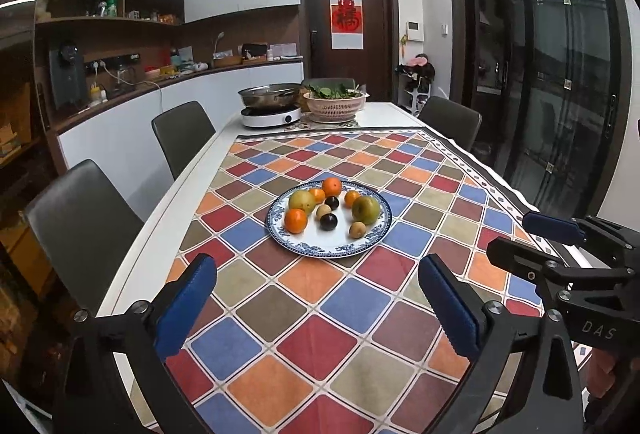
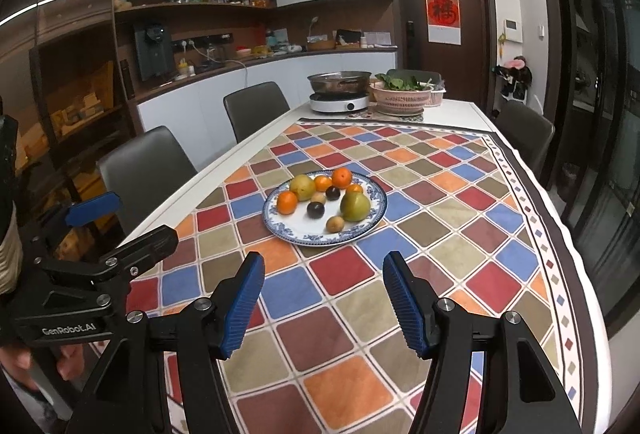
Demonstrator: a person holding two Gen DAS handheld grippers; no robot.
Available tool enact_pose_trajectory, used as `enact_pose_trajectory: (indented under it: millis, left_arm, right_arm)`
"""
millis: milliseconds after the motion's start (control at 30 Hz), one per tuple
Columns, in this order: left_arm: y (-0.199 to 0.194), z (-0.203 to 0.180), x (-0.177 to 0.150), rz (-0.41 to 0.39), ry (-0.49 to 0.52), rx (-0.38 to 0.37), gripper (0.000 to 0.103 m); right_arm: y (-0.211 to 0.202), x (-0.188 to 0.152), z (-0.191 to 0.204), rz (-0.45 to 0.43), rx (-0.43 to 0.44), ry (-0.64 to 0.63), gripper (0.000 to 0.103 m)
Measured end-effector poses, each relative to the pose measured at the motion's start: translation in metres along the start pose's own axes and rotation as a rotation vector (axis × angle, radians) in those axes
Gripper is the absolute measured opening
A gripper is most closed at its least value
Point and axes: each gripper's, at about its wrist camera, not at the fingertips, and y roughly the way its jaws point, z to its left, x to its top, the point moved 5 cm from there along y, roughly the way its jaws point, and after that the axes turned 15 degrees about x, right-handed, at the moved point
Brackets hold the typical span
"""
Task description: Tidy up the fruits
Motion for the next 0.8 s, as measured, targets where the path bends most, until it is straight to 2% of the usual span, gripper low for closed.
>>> enact_pose_trajectory:
  millis: [200, 267, 367, 600, 800]
  left_arm:
    - [-0.010, 0.003, -0.003, -0.014, -0.003, 0.005, 0.103]
    - [-0.011, 0.003, -0.004, -0.017, -0.005, 0.007, 0.103]
    - [-0.016, 0.003, -0.005, -0.023, -0.007, 0.012, 0.103]
    - [-0.022, 0.004, -0.006, -0.011, -0.035, -0.026, 0.103]
    - [-0.024, 0.002, -0.003, -0.013, -0.030, -0.020, 0.103]
  right_arm:
    - [-0.008, -0.004, 0.006, -0.012, -0.006, -0.009, 0.063]
    - [-0.011, -0.005, 0.008, -0.016, -0.008, -0.010, 0.067]
    - [-0.012, -0.007, 0.008, -0.017, -0.009, -0.011, 0.067]
    - [-0.016, -0.011, 0.009, -0.017, -0.006, -0.006, 0.067]
    - [-0.018, -0.012, 0.010, -0.018, -0.003, -0.003, 0.067]
